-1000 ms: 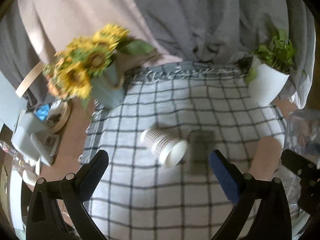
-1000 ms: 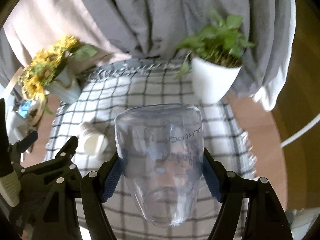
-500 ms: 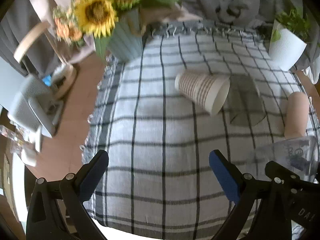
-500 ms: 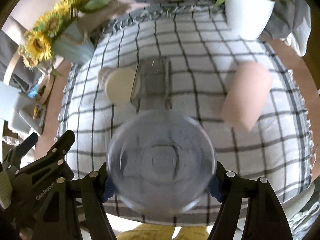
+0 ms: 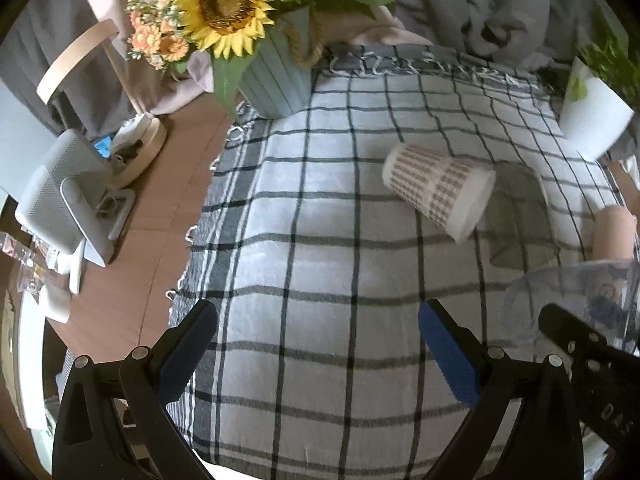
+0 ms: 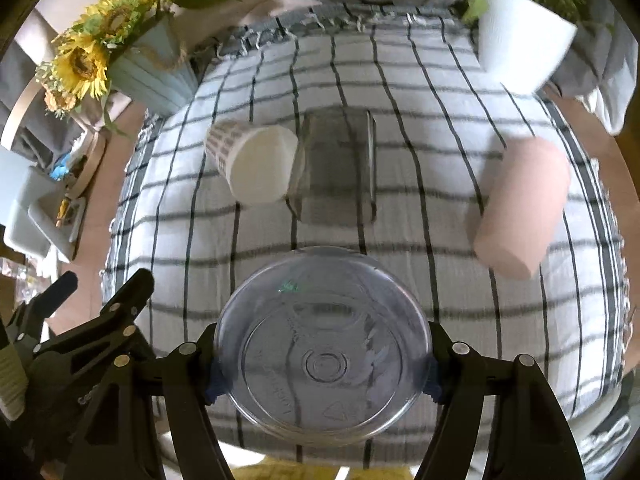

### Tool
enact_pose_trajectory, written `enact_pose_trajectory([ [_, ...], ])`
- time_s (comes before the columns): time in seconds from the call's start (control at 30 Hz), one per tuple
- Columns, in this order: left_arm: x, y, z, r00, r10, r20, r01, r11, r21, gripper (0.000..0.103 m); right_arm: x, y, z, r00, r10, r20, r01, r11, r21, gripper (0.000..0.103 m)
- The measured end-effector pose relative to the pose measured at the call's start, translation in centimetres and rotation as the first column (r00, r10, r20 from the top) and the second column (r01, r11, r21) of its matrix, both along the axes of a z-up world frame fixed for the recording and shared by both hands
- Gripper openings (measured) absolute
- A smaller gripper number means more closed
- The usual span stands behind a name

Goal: Flip cup upside down
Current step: 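Rotate the right tool to turn the held clear cup upside down, then carry the clear cup beside the glass tumbler and lower it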

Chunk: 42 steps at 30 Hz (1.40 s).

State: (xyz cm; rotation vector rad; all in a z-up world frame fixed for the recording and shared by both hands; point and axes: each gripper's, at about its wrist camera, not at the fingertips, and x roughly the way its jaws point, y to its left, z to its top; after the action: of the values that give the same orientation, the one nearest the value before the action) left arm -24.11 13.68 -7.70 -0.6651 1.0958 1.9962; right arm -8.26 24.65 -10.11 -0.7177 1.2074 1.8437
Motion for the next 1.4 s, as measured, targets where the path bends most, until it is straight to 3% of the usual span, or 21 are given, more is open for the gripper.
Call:
enact_pose_trajectory([
  [0.13,-0.4,0.1,-1.2,0.999,0.006,-0.042,-0.007,1.000,-0.021,0.102,-1.2,0.0,-0.5,0.998,-0.030,0.063,0.025,0.997,0.078,0.072],
  [0.2,-0.5,-0.2,-1.8,0.999,0.010,-0.054,-0.012,0.999,-0.036,0.102,-1.3,-0.6,-0.9,0.998,-0.028,0.052,0.023,0.995,0.097,0.072],
  [0.33,-0.7,-0.9,-2.7,0.999,-0.003,-0.046,0.000,0.998,-0.069,0.102,-1.2,-1.7,-1.1,0.994,0.027,0.104,-0.040,0.992,0.119,0.072],
  [0.97,-1.5,-2.5,-3.7,0.998,0.033,-0.055,-0.038,0.995,-0.093,0.102,-2.2,-4.0,-5.7,0.988,0.126,0.092,-0.119,0.990,-0.077,0.072],
  [1.1,-1.6,-2.8,-3.6,0.997,0.050,-0.058,-0.055,0.995,-0.082,0.102,-2.1,-4.2,-5.8,0.988,0.131,0.077,-0.125,0.989,-0.075,0.074],
  [1.17,-1.5,-3.1,-3.3,0.997,0.052,-0.049,-0.055,0.996,-0.068,0.102,-1.9,-4.2,-5.5,0.989,0.131,0.072,-0.126,0.989,-0.071,0.083],
  [1.4,0.6,-4.7,-0.7,0.999,0.034,-0.025,-0.033,0.998,0.053,0.102,2.4,-5.8,-1.2,0.997,0.051,0.050,-0.053,0.998,0.039,0.085],
])
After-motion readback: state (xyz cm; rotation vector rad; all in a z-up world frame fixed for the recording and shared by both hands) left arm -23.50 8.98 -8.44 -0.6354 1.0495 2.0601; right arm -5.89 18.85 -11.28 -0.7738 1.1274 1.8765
